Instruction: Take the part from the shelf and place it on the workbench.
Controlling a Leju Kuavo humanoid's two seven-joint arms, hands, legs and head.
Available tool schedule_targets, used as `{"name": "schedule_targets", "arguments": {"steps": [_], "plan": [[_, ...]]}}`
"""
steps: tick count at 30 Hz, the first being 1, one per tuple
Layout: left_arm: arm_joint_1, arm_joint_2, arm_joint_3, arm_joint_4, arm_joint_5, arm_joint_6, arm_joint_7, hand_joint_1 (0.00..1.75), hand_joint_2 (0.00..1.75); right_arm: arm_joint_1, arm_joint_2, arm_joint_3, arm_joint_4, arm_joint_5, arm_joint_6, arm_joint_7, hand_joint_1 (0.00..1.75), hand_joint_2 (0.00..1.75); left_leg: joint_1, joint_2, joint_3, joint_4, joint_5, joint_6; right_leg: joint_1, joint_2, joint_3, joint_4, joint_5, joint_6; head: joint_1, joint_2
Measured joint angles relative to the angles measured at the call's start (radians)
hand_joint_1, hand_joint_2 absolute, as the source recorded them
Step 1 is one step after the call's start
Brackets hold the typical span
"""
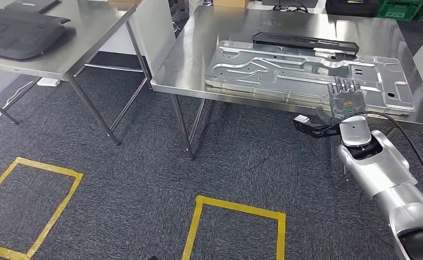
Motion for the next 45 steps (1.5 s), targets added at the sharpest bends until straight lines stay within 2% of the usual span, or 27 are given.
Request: {"name": "schedule_targets", "arguments": {"steps": [1,2,4,6,8,10,11,13,14,15,16,17,20,22,24,26,29,30,31,32,33,36,38,40,42,44,45], "plan": [[0.001,0.000,0.000,0.000,0.000,0.000,0.000,0.00,0.00,0.001,0.000,0.000,0.000,0.000,0.000,0.000,0.00,0.00,0.007,0.000,0.003,0.008,0.000,-0.004,-0.002,0.000,-0.004,0.000,0.004,0.003,0.000,0.000],[0.001,0.000,0.000,0.000,-0.001,0.000,0.000,0.00,0.00,0.002,0.000,0.000,0.000,0.000,-0.001,0.000,0.00,0.00,0.010,0.000,0.029,-0.028,0.019,-0.005,-0.005,0.000,-0.007,0.000,0.007,0.006,0.000,0.000],[-0.001,0.000,0.001,0.000,-0.002,0.000,0.000,0.00,0.00,-0.001,0.000,0.000,0.000,0.000,-0.004,0.001,0.00,0.00,0.009,0.000,0.127,-0.191,0.080,0.003,-0.010,-0.002,-0.008,-0.003,0.014,0.013,0.000,0.000],[-0.005,0.002,0.001,0.000,-0.003,0.000,0.000,0.00,0.00,-0.006,0.000,-0.001,-0.001,0.000,-0.008,0.002,0.00,0.00,0.001,0.000,0.201,-0.326,0.114,0.019,-0.014,-0.003,-0.010,-0.007,0.022,0.024,0.000,0.000],[-0.006,0.004,0.002,0.000,-0.003,0.000,0.000,0.00,0.00,-0.007,0.000,-0.001,-0.001,0.000,-0.011,0.003,0.00,0.00,-0.007,0.000,0.215,-0.364,0.118,0.030,-0.016,-0.004,-0.013,-0.014,0.032,0.038,0.000,0.000],[-0.005,0.005,0.002,0.000,-0.003,0.000,0.000,0.00,0.00,-0.005,0.000,-0.001,-0.001,-0.002,-0.012,0.002,0.00,0.00,-0.002,0.000,0.218,-0.382,0.133,0.038,-0.017,-0.003,-0.019,-0.012,0.031,0.049,0.000,0.000],[-0.006,0.006,0.002,0.000,-0.003,0.000,0.000,0.00,0.00,-0.005,-0.001,-0.001,-0.001,-0.004,-0.013,0.001,0.00,0.44,0.000,0.001,0.219,-0.391,0.142,0.042,-0.015,-0.001,-0.032,0.010,0.012,0.050,0.000,0.000],[-0.006,0.005,0.002,0.000,-0.004,0.000,0.000,0.00,0.00,-0.003,-0.003,-0.002,-0.002,-0.006,-0.014,0.001,0.00,1.31,-0.001,0.001,0.214,-0.396,0.154,0.048,-0.010,0.003,-0.086,0.133,-0.064,0.049,0.001,0.000],[-0.005,0.005,0.001,0.000,-0.004,0.000,0.000,0.00,0.00,0.001,-0.003,-0.001,-0.002,-0.008,-0.015,0.001,0.00,1.31,-0.002,0.001,0.209,-0.395,0.157,0.051,-0.008,0.004,-0.120,0.214,-0.103,0.050,0.001,0.000],[-0.004,0.005,0.001,0.000,-0.004,0.000,0.000,0.00,0.00,0.006,-0.003,-0.001,-0.002,-0.011,-0.016,0.001,0.00,0.87,-0.004,0.001,0.204,-0.393,0.159,0.052,-0.006,0.005,-0.145,0.277,-0.128,0.051,0.001,0.000],[-0.002,0.004,0.001,0.000,-0.004,0.000,0.000,0.00,0.00,0.012,-0.004,-0.001,-0.002,-0.016,-0.017,0.000,0.00,0.44,-0.006,0.001,0.200,-0.391,0.162,0.053,-0.005,0.006,-0.152,0.303,-0.132,0.052,0.001,0.000],[-0.001,0.004,0.001,0.000,-0.004,0.000,0.000,0.00,0.00,0.016,-0.004,-0.002,-0.002,-0.023,-0.019,0.001,0.00,0.00,-0.007,0.002,0.196,-0.387,0.163,0.053,-0.004,0.006,-0.135,0.282,-0.116,0.052,0.001,0.000],[-0.001,0.005,0.002,0.000,-0.004,0.000,-0.001,0.00,0.00,0.018,-0.006,-0.004,-0.004,-0.043,-0.025,0.003,0.00,0.00,-0.013,0.008,0.190,-0.372,0.160,0.048,-0.004,-0.024,-0.009,0.071,-0.036,0.049,0.001,0.000],[-0.001,0.005,0.002,0.000,-0.004,0.000,-0.002,0.00,0.00,0.018,-0.006,-0.006,-0.011,-0.051,-0.028,0.007,0.00,0.00,-0.022,0.013,0.187,-0.364,0.157,0.042,-0.003,-0.037,0.031,-0.002,-0.019,0.040,0.001,0.000],[0.000,0.006,0.002,0.000,-0.004,0.001,-0.003,0.00,0.00,0.021,-0.007,-0.007,-0.017,-0.057,-0.027,0.011,0.00,0.00,-0.023,0.021,0.184,-0.362,0.157,0.037,-0.004,-0.025,0.028,-0.006,-0.013,0.027,0.000,0.000],[0.001,0.007,0.002,0.000,-0.002,0.002,-0.006,0.00,0.00,0.022,-0.009,-0.009,-0.023,-0.062,-0.024,0.016,0.00,0.00,-0.016,0.021,0.166,-0.322,0.127,0.023,-0.007,-0.014,0.021,-0.007,-0.005,0.016,0.000,0.000],[0.003,0.007,0.002,0.000,0.000,0.003,-0.010,0.00,0.00,0.022,-0.009,-0.010,-0.037,-0.070,-0.019,0.021,0.00,0.00,0.003,0.017,0.076,-0.112,0.012,-0.003,-0.008,0.011,0.005,-0.007,0.007,0.006,0.000,0.000],[0.004,0.007,0.002,0.000,0.000,0.003,-0.011,0.00,0.00,0.024,-0.009,-0.010,-0.040,-0.077,-0.018,0.024,0.00,0.00,0.008,0.017,0.047,-0.045,-0.014,-0.007,-0.008,0.020,0.000,-0.007,0.010,0.006,0.000,0.000],[0.006,0.007,0.002,0.000,0.002,0.004,-0.011,0.00,0.00,0.028,-0.010,-0.010,-0.043,-0.089,-0.018,0.027,0.00,0.00,0.011,0.017,0.034,-0.011,-0.022,-0.008,-0.008,0.030,-0.003,-0.007,0.012,0.007,0.000,0.000],[0.007,0.007,0.002,0.000,0.004,0.004,-0.012,0.00,0.00,0.033,-0.010,-0.012,-0.047,-0.106,-0.019,0.032,0.00,0.00,0.012,0.016,0.042,-0.020,-0.010,-0.006,-0.008,0.041,-0.005,-0.007,0.015,0.008,0.000,0.000],[0.009,0.007,0.002,0.000,0.007,0.006,-0.014,0.00,0.00,0.038,-0.010,-0.016,-0.053,-0.127,-0.021,0.038,0.00,0.00,0.011,0.010,0.071,-0.072,0.019,0.001,-0.007,0.051,-0.006,-0.007,0.017,0.009,0.000,0.000],[0.011,0.011,0.007,0.000,0.022,0.014,-0.020,0.00,0.00,0.071,-0.019,-0.044,-0.085,-0.218,-0.052,0.071,0.00,0.00,-0.003,-0.056,0.192,-0.307,0.116,0.045,-0.011,0.079,-0.007,-0.011,0.024,0.017,0.001,0.000],[0.015,0.014,0.015,-0.001,0.035,0.023,-0.027,0.00,0.00,0.128,-0.037,-0.077,-0.122,-0.314,-0.099,0.105,0.00,0.00,-0.012,-0.076,0.222,-0.361,0.127,0.062,-0.013,0.095,-0.010,-0.015,0.030,0.026,0.001,0.000],[0.019,0.014,0.022,-0.001,0.044,0.028,-0.032,0.00,0.00,0.197,-0.062,-0.113,-0.165,-0.379,-0.138,0.125,0.00,0.00,-0.009,-0.055,0.228,-0.377,0.133,0.060,-0.011,0.105,-0.014,-0.017,0.033,0.036,0.000,0.000],[0.023,0.013,0.025,-0.001,0.047,0.028,-0.035,0.00,0.00,0.243,-0.083,-0.143,-0.198,-0.398,-0.156,0.130,0.00,0.00,-0.003,-0.030,0.232,-0.397,0.144,0.055,-0.005,0.076,-0.043,0.033,-0.004,0.041,0.000,0.000],[0.029,0.012,0.027,-0.001,0.053,0.033,-0.037,0.00,0.00,0.286,-0.097,-0.169,-0.226,-0.439,-0.182,0.137,0.00,0.00,-0.001,-0.004,0.229,-0.400,0.148,0.053,-0.001,0.037,-0.110,0.174,-0.081,0.044,0.001,0.000],[0.034,0.012,0.027,-0.001,0.058,0.038,-0.038,0.00,0.00,0.325,-0.105,-0.187,-0.241,-0.483,-0.209,0.142,0.00,0.00,-0.001,0.009,0.227,-0.399,0.147,0.053,-0.001,0.031,-0.140,0.245,-0.109,0.048,0.000,0.000]]}}
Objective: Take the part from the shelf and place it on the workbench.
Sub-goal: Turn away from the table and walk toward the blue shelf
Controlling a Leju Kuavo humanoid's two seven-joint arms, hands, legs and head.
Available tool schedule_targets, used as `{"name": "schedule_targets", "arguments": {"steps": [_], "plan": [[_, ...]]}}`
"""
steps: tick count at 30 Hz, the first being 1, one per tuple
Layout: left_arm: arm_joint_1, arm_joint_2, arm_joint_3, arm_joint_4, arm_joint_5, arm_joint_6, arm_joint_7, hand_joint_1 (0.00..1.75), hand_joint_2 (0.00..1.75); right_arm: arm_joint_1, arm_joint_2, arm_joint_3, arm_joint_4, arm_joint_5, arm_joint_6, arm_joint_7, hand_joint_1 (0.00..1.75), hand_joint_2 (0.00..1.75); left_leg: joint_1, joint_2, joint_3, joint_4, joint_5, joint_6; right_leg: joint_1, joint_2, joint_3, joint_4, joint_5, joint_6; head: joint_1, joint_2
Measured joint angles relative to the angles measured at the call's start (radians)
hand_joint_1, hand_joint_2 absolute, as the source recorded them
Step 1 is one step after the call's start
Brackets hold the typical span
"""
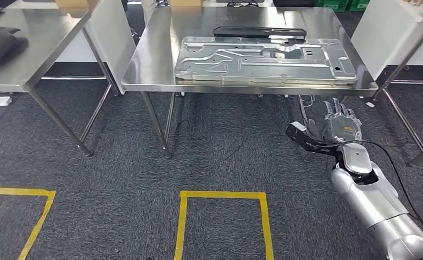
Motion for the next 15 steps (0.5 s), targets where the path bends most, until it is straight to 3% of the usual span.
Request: {"name": "schedule_targets", "arguments": {"steps": [1,2,4,5,6,8,10,12,15], "plan": [[0.006,0.000,0.001,0.000,0.007,0.007,-0.002,0.00,0.00,0.056,-0.009,-0.024,-0.016,-0.061,-0.040,0.003,0.00,0.00,0.001,0.012,-0.001,0.001,0.000,0.000,0.000,-0.003,-0.018,0.046,-0.013,0.004,0.000,0.000],[0.011,0.000,0.002,0.000,0.014,0.014,-0.005,0.00,0.00,0.124,-0.017,-0.053,-0.032,-0.128,-0.088,-0.003,0.00,0.00,0.003,0.022,-0.001,0.003,-0.001,-0.002,0.000,-0.006,-0.013,0.048,-0.004,0.008,0.000,0.000],[0.024,0.001,0.008,0.000,0.028,0.028,-0.013,0.00,0.00,0.285,-0.030,-0.120,-0.052,-0.260,-0.192,-0.054,0.00,0.00,0.010,0.036,-0.004,0.013,-0.008,-0.010,-0.004,-0.028,0.060,-0.070,0.053,0.017,0.000,0.000],[0.029,0.005,0.012,0.000,0.036,0.035,-0.017,0.00,0.00,0.367,-0.032,-0.153,-0.053,-0.323,-0.242,-0.105,0.00,0.00,0.009,0.040,-0.007,0.024,-0.015,-0.017,-0.006,-0.055,0.105,-0.147,0.075,0.022,0.000,0.000],[0.035,0.009,0.016,0.000,0.044,0.042,-0.020,0.00,0.00,0.444,-0.032,-0.183,-0.047,-0.383,-0.286,-0.162,0.00,0.00,0.008,0.043,-0.011,0.034,-0.023,-0.023,-0.008,-0.075,0.138,-0.205,0.091,0.021,0.000,0.000],[0.048,0.019,0.020,0.000,0.062,0.056,-0.026,0.00,0.00,0.575,-0.020,-0.233,-0.006,-0.490,-0.360,-0.291,0.00,0.00,0.003,0.050,-0.014,0.046,-0.033,-0.031,-0.010,-0.092,0.158,-0.244,0.096,0.009,-0.001,0.000],[0.060,0.025,0.021,0.000,0.080,0.066,-0.029,0.00,0.00,0.670,-0.002,-0.264,0.061,-0.565,-0.400,-0.380,0.00,0.00,0.007,0.056,-0.013,0.053,-0.042,-0.035,-0.009,-0.073,0.154,-0.241,0.098,-0.007,-0.002,0.000],[0.073,0.032,0.022,0.000,0.099,0.077,-0.033,0.00,0.00,0.740,0.019,-0.280,0.138,-0.627,-0.406,-0.423,0.00,0.00,0.015,0.041,-0.035,0.111,-0.088,-0.048,-0.009,-0.056,0.149,-0.240,0.101,-0.018,-0.002,0.000],[0.094,0.034,0.021,0.000,0.134,0.095,-0.043,0.00,0.00,0.820,0.061,-0.289,0.282,-0.749,-0.393,-0.501,0.00,0.00,0.021,0.018,-0.125,0.326,-0.205,-0.060,-0.007,-0.024,0.136,-0.240,0.108,-0.029,-0.002,0.000]]}}
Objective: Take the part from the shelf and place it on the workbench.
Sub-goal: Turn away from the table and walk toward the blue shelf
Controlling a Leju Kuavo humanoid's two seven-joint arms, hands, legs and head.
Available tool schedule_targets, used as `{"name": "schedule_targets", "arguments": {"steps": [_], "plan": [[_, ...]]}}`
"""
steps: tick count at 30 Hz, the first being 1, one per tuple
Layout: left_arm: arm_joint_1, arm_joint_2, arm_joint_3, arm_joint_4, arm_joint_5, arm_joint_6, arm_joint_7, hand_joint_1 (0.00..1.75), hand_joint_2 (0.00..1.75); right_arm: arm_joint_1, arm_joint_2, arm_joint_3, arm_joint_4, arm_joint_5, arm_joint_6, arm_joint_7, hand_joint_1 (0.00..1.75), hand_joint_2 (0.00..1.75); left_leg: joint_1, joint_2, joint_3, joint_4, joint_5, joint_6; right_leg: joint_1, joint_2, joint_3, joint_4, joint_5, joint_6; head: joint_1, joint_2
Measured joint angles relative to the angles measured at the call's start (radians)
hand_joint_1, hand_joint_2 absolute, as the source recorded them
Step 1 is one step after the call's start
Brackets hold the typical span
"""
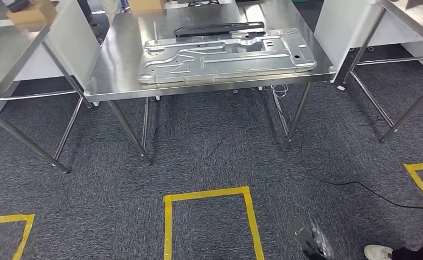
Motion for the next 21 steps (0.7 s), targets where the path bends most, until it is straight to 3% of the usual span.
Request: {"name": "schedule_targets", "arguments": {"steps": [1,2,3,5,7,8,9,10,12,13,15,16,17,18,19,21], "plan": [[0.007,0.000,0.000,0.000,0.011,0.004,-0.004,0.00,0.00,0.022,0.015,0.000,0.051,-0.042,0.005,-0.029,0.00,0.00,0.000,-0.002,-0.022,0.052,-0.019,0.001,0.002,0.013,-0.004,0.000,0.002,-0.002,0.000,0.000],[0.012,0.001,-0.001,0.000,0.022,0.008,-0.006,0.00,0.00,0.041,0.030,0.000,0.098,-0.078,0.012,-0.052,0.00,0.00,-0.001,-0.005,-0.026,0.066,-0.018,0.006,0.003,0.025,-0.006,0.000,0.004,-0.004,0.000,0.000],[0.016,0.001,-0.001,0.000,0.030,0.012,-0.008,0.00,0.00,0.056,0.043,0.000,0.141,-0.108,0.021,-0.066,0.00,0.00,-0.004,-0.009,-0.011,0.039,0.001,0.012,0.005,0.037,-0.008,0.000,0.006,-0.004,0.000,0.000],[0.019,0.003,-0.002,0.000,0.047,0.019,-0.009,0.00,0.00,0.079,0.065,-0.002,0.219,-0.165,0.048,-0.076,0.00,0.00,-0.013,-0.036,0.063,-0.104,0.069,0.037,0.003,0.061,-0.008,-0.004,0.012,-0.004,0.000,0.000],[0.019,0.010,-0.004,0.000,0.065,0.025,-0.011,0.00,0.00,0.096,0.093,-0.010,0.299,-0.234,0.084,-0.073,0.00,0.00,-0.027,-0.088,0.133,-0.247,0.124,0.066,-0.001,0.085,-0.010,-0.011,0.021,0.001,-0.001,0.000],[0.018,0.015,-0.005,0.000,0.074,0.029,-0.012,0.00,0.00,0.104,0.107,-0.016,0.336,-0.267,0.102,-0.069,0.00,0.00,-0.034,-0.107,0.152,-0.286,0.137,0.075,-0.004,0.098,-0.012,-0.013,0.026,0.005,-0.002,0.000],[0.019,0.018,-0.006,-0.001,0.082,0.032,-0.013,0.00,0.00,0.112,0.118,-0.023,0.370,-0.295,0.116,-0.062,0.00,0.00,-0.038,-0.108,0.156,-0.297,0.140,0.079,-0.004,0.110,-0.014,-0.015,0.030,0.010,-0.003,0.000],[0.018,0.021,-0.007,-0.001,0.089,0.035,-0.013,0.00,0.00,0.120,0.124,-0.030,0.400,-0.317,0.128,-0.047,0.00,0.00,-0.036,-0.094,0.157,-0.302,0.144,0.077,-0.004,0.122,-0.016,-0.018,0.034,0.016,-0.003,0.000],[0.016,0.023,-0.010,-0.001,0.104,0.041,-0.014,0.00,0.00,0.130,0.139,-0.043,0.457,-0.354,0.150,0.003,0.00,0.00,-0.029,-0.069,0.161,-0.315,0.156,0.072,0.005,0.100,-0.032,0.009,0.013,0.021,-0.002,0.000],[0.016,0.024,-0.013,-0.001,0.111,0.043,-0.014,0.00,0.00,0.131,0.146,-0.049,0.481,-0.368,0.157,0.030,0.00,0.00,-0.025,-0.055,0.162,-0.321,0.163,0.069,0.010,0.076,-0.054,0.055,-0.018,0.022,-0.001,0.000],[0.019,0.024,-0.020,-0.001,0.122,0.047,-0.015,0.00,0.00,0.131,0.160,-0.058,0.518,-0.379,0.166,0.067,0.00,0.00,-0.026,-0.028,0.157,-0.321,0.166,0.069,0.012,0.030,-0.118,0.201,-0.101,0.023,0.000,0.000],[0.022,0.023,-0.024,-0.001,0.125,0.048,-0.015,0.00,0.00,0.131,0.166,-0.062,0.534,-0.380,0.169,0.079,0.00,0.00,-0.028,-0.012,0.154,-0.319,0.167,0.069,0.012,0.022,-0.145,0.268,-0.129,0.025,0.000,0.000],[0.024,0.023,-0.027,-0.001,0.129,0.050,-0.016,0.00,0.00,0.131,0.172,-0.066,0.550,-0.381,0.172,0.089,0.00,0.00,-0.029,0.002,0.150,-0.317,0.167,0.069,0.012,0.018,-0.155,0.302,-0.139,0.026,0.000,0.000],[0.025,0.023,-0.029,-0.001,0.131,0.051,-0.017,0.00,0.00,0.131,0.177,-0.068,0.563,-0.380,0.175,0.097,0.00,0.00,-0.029,0.015,0.147,-0.315,0.167,0.068,0.012,0.015,-0.142,0.293,-0.129,0.027,0.000,0.000],[0.025,0.023,-0.030,-0.001,0.133,0.052,-0.019,0.00,0.00,0.132,0.182,-0.070,0.577,-0.379,0.179,0.104,0.00,0.00,-0.029,0.027,0.145,-0.312,0.166,0.067,0.012,0.008,-0.107,0.242,-0.104,0.027,0.000,0.000],[0.023,0.024,-0.033,-0.001,0.136,0.056,-0.023,0.00,0.00,0.132,0.193,-0.074,0.599,-0.377,0.183,0.111,0.00,0.00,-0.032,0.048,0.142,-0.303,0.161,0.061,0.014,-0.029,-0.007,0.083,-0.050,0.026,0.000,0.000]]}}
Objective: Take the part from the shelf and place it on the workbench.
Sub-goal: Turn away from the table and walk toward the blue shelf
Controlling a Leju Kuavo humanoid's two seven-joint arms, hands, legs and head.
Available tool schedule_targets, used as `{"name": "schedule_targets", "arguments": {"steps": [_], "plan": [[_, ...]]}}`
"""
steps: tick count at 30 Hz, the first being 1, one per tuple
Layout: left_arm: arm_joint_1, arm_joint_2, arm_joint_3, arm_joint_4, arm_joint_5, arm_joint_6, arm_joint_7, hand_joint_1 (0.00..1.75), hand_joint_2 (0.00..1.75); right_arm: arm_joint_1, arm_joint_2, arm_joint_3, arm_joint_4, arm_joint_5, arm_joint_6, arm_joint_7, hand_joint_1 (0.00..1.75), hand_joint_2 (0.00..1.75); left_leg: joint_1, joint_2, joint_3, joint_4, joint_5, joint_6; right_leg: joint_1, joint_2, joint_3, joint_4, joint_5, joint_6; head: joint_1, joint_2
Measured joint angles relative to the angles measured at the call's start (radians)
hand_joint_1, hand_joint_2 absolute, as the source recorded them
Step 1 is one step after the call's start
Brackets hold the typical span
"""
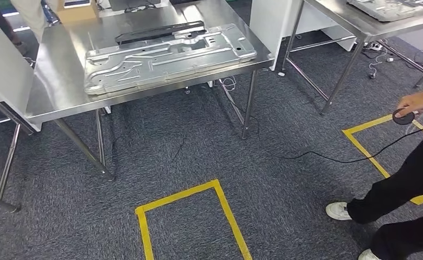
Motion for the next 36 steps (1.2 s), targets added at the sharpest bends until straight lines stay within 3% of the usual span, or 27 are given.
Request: {"name": "schedule_targets", "arguments": {"steps": [2,4,6,8,10,11,12,13,14,16,18,20,22,24,26,27,28,30,32,33,35,36], "plan": [[-0.002,0.002,-0.001,0.000,0.002,0.004,-0.002,0.00,0.00,-0.002,0.012,-0.003,0.015,0.002,0.001,-0.003,0.00,0.00,-0.006,0.018,-0.002,0.009,-0.008,-0.009,0.002,-0.025,0.051,-0.089,0.022,-0.011,-0.001,0.000],[-0.005,0.004,-0.004,0.000,0.003,0.007,-0.003,0.00,0.00,-0.002,0.021,-0.004,0.027,0.003,0.001,-0.011,0.00,0.00,-0.007,0.035,-0.003,0.014,-0.012,-0.013,0.003,-0.010,0.049,-0.098,0.025,-0.025,-0.001,0.000],[-0.007,0.004,-0.009,0.000,0.005,0.009,-0.003,0.00,0.00,-0.001,0.029,-0.007,0.039,0.002,0.001,-0.021,0.00,0.00,-0.001,0.017,-0.012,0.042,-0.034,-0.024,0.001,0.008,0.044,-0.099,0.030,-0.035,-0.001,0.000],[-0.007,0.003,-0.016,0.000,0.006,0.010,-0.004,0.00,0.00,-0.004,0.035,-0.009,0.048,-0.001,0.001,-0.028,0.00,0.00,0.012,-0.030,-0.056,0.154,-0.106,-0.042,-0.002,0.024,0.037,-0.099,0.036,-0.045,-0.002,0.000],[-0.004,0.003,-0.021,0.000,0.009,0.011,-0.004,0.00,0.00,-0.007,0.039,-0.010,0.057,-0.002,0.001,-0.031,0.00,0.00,0.023,-0.053,-0.120,0.311,-0.183,-0.054,-0.002,0.046,0.030,-0.099,0.041,-0.049,-0.002,0.000],[-0.001,0.003,-0.022,0.000,0.010,0.011,-0.004,0.00,0.00,-0.008,0.040,-0.011,0.061,-0.003,0.001,-0.031,0.00,0.00,0.027,-0.056,-0.139,0.358,-0.198,-0.057,-0.002,0.058,0.028,-0.099,0.044,-0.049,-0.002,0.000],[0.000,0.003,-0.024,0.000,0.011,0.012,-0.004,0.00,0.00,-0.007,0.041,-0.011,0.065,-0.003,0.001,-0.031,0.00,0.00,0.029,-0.058,-0.139,0.362,-0.190,-0.056,-0.002,0.071,0.026,-0.099,0.046,-0.049,-0.002,0.000],[0.001,0.003,-0.025,0.000,0.012,0.012,-0.004,0.00,0.00,-0.007,0.041,-0.011,0.068,-0.004,0.001,-0.030,0.00,0.00,0.030,-0.061,-0.118,0.322,-0.162,-0.054,-0.003,0.084,0.026,-0.099,0.047,-0.047,-0.002,0.000],[0.000,0.003,-0.026,0.000,0.013,0.012,-0.004,0.00,0.00,-0.007,0.043,-0.011,0.071,-0.005,0.002,-0.030,0.00,0.00,0.030,-0.073,-0.082,0.245,-0.121,-0.048,-0.003,0.097,0.026,-0.099,0.049,-0.045,-0.002,0.000],[-0.002,0.005,-0.027,0.000,0.015,0.014,-0.005,0.00,0.00,-0.008,0.048,-0.011,0.076,-0.008,0.004,-0.027,0.00,0.00,0.027,-0.126,-0.008,0.085,-0.048,-0.031,-0.007,0.121,0.021,-0.098,0.054,-0.039,-0.002,0.000],[-0.003,0.008,-0.029,-0.001,0.020,0.016,-0.005,0.00,0.00,-0.009,0.053,-0.011,0.080,-0.012,0.006,-0.022,0.00,0.00,0.022,-0.157,0.018,0.019,-0.024,-0.023,-0.013,0.148,0.010,-0.097,0.062,-0.029,-0.002,0.000],[-0.005,0.009,-0.033,-0.001,0.024,0.017,-0.005,0.00,0.00,-0.008,0.053,-0.012,0.087,-0.014,0.009,-0.017,0.00,0.00,0.022,-0.135,0.019,0.010,-0.021,-0.026,-0.016,0.168,0.000,-0.095,0.068,-0.018,-0.002,0.000],[-0.008,0.009,-0.038,-0.002,0.025,0.018,-0.005,0.00,0.00,-0.006,0.054,-0.011,0.091,-0.014,0.011,-0.014,0.00,0.00,0.028,-0.108,0.021,-0.001,-0.013,-0.024,-0.010,0.128,-0.023,-0.051,0.037,-0.013,-0.001,0.000],[-0.008,0.008,-0.042,-0.002,0.027,0.018,-0.006,0.00,0.00,-0.008,0.056,-0.011,0.093,-0.014,0.012,-0.011,0.00,0.00,0.030,-0.080,0.020,-0.005,-0.008,-0.022,-0.003,0.067,-0.083,0.081,-0.040,-0.011,0.000,0.000],[-0.004,0.008,-0.043,-0.002,0.028,0.018,-0.006,0.00,0.00,-0.010,0.058,-0.011,0.094,-0.015,0.012,-0.010,0.00,0.00,0.029,-0.048,0.016,-0.005,-0.007,-0.022,-0.002,0.049,-0.143,0.220,-0.098,-0.006,0.000,0.000],[-0.003,0.008,-0.044,-0.002,0.028,0.018,-0.006,0.00,0.00,-0.010,0.058,-0.011,0.096,-0.015,0.012,-0.009,0.00,0.00,0.030,-0.033,0.014,-0.004,-0.006,-0.022,-0.003,0.046,-0.147,0.241,-0.098,-0.004,0.000,0.000],[-0.003,0.008,-0.045,-0.002,0.027,0.018,-0.006,0.00,0.00,-0.010,0.059,-0.011,0.097,-0.015,0.012,-0.009,0.00,0.00,0.032,-0.020,0.014,-0.004,-0.006,-0.024,-0.004,0.041,-0.128,0.217,-0.081,-0.001,0.000,0.000],[-0.006,0.007,-0.046,-0.002,0.027,0.018,-0.006,0.00,0.00,-0.009,0.059,-0.011,0.099,-0.015,0.012,-0.009,0.00,0.00,0.035,0.000,0.014,0.003,-0.009,-0.033,-0.008,0.011,-0.038,0.072,-0.020,0.007,0.000,0.000],[-0.009,0.008,-0.047,-0.002,0.026,0.018,-0.006,0.00,0.00,-0.011,0.063,-0.011,0.100,-0.016,0.013,-0.008,0.00,0.00,0.032,0.014,0.007,0.018,-0.016,-0.045,-0.011,-0.016,0.029,-0.052,0.017,0.004,-0.002,0.000],[-0.010,0.010,-0.047,-0.002,0.025,0.018,-0.005,0.00,0.00,-0.012,0.065,-0.011,0.100,-0.017,0.013,-0.008,0.00,0.00,0.028,0.019,0.004,0.023,-0.018,-0.049,-0.012,-0.019,0.037,-0.076,0.022,-0.001,-0.003,0.000],[-0.012,0.011,-0.047,-0.002,0.025,0.018,-0.005,0.00,0.00,-0.011,0.068,-0.011,0.101,-0.020,0.014,-0.007,0.00,0.00,0.030,0.028,0.000,0.029,-0.020,-0.053,-0.011,0.003,0.028,-0.077,0.024,-0.014,-0.004,0.000],[-0.012,0.011,-0.047,-0.002,0.025,0.018,-0.005,0.00,0.00,-0.010,0.068,-0.011,0.102,-0.020,0.014,-0.006,0.00,0.00,0.033,0.019,-0.004,0.039,-0.031,-0.056,-0.010,0.013,0.025,-0.075,0.025,-0.019,-0.004,0.000]]}}
